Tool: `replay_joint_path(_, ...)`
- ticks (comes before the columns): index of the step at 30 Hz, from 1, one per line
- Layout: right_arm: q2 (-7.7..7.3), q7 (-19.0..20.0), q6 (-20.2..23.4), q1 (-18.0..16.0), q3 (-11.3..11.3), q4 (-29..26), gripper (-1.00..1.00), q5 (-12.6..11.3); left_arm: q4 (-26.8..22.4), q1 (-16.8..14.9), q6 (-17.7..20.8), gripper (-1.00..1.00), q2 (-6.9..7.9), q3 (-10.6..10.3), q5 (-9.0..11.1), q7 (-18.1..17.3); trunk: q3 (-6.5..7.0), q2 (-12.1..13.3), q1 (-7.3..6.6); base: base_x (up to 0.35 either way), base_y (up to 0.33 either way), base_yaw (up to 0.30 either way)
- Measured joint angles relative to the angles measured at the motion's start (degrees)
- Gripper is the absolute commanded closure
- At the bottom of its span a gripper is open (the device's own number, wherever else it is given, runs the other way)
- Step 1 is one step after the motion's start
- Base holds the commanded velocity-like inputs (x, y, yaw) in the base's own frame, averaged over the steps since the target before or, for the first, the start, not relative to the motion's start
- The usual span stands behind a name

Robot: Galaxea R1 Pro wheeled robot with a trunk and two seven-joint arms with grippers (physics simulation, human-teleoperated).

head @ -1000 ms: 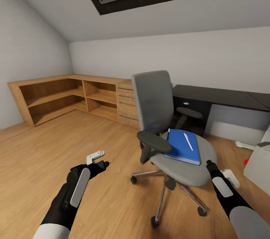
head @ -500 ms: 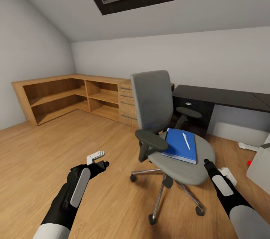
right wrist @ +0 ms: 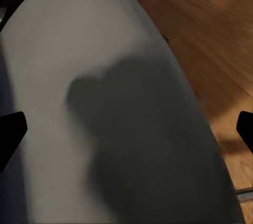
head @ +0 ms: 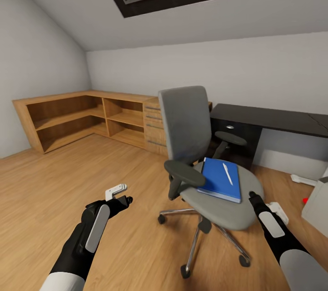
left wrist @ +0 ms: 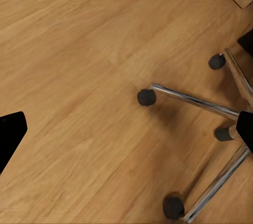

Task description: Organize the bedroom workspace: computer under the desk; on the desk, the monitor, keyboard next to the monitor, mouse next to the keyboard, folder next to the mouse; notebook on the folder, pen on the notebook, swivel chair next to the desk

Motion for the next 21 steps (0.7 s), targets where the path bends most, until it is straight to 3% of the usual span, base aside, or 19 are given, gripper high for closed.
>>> replay_joint_path(6,-0.22,0.0,-0.04,0.0,-0.1,0.12,-1.0,0.0,-0.02,-0.01,0.08,-1.0,0.0,-0.01,0.07,0.05,0.0,0.0,0.02,0.187,0.0,0.0)
replay_joint_path(12,-0.43,-0.13,-0.12,0.01,-2.63,0.23,-1.0,-0.02,-0.01,0.0,0.13,-1.0,0.0,-0.01,0.09,0.04,0.0,0.0,0.02,0.038,0.0,0.0)
replay_joint_path(21,-0.35,-0.1,-0.13,0.01,-2.65,0.21,-1.0,-0.07,0.01,0.0,0.06,-1.0,0.0,-0.64,0.04,0.05,0.0,0.0,0.0,0.284,-0.079,0.0)
